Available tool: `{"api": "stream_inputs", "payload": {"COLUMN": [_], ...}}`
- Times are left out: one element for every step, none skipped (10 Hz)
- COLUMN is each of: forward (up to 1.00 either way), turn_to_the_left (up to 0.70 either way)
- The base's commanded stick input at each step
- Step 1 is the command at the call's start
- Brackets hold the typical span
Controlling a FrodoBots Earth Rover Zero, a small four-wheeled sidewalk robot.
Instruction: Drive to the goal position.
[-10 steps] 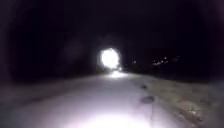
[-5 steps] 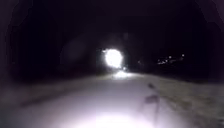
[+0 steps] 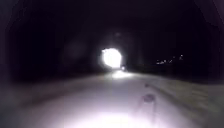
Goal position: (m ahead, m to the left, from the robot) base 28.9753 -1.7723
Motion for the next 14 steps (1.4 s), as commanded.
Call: {"api": "stream_inputs", "payload": {"forward": [1.00,1.00,1.00,1.00,1.00,1.00,1.00,1.00,1.00,1.00,1.00,1.00,1.00,1.00], "turn_to_the_left": [-0.40,-0.13,0.00,0.00,0.00,0.00,0.00,-0.36,-0.15,0.00,0.00,0.00,0.00,0.00]}}
